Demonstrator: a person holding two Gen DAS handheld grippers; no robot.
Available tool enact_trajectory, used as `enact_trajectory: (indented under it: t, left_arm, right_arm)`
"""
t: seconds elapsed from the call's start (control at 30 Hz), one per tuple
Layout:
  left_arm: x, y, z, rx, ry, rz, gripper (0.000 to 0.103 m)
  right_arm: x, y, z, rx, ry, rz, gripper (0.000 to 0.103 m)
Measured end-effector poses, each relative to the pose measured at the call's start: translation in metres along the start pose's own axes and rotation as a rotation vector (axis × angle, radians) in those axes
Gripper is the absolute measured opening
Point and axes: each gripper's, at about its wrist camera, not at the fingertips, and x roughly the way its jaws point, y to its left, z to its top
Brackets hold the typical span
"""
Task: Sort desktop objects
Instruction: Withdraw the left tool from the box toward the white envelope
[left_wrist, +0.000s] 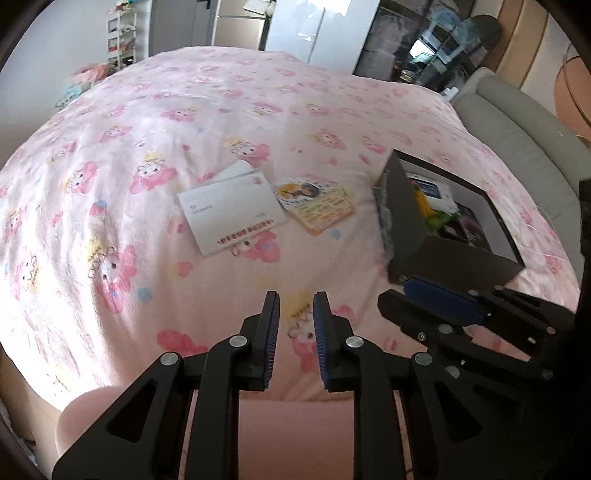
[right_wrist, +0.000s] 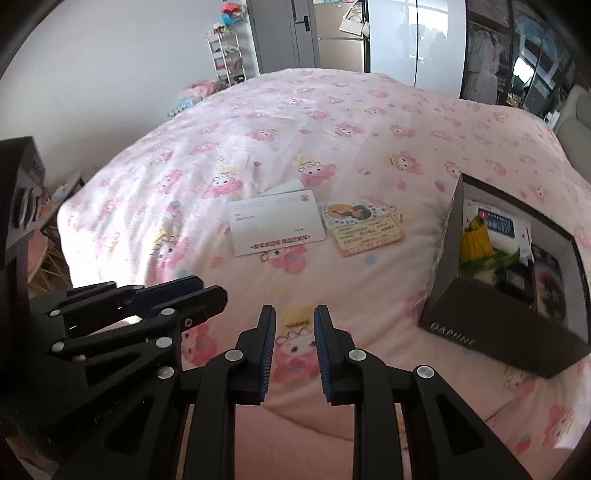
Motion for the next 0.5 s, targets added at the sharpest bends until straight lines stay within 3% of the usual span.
enact_trajectory:
  t: [0.5]
  left_arm:
    - [0.049,0.029,0.065,-0.007,0.018,-0.028,0.018]
  right_arm:
    - [0.046,-0.001,0.063,-0.057,0.027,-0.03,0.02]
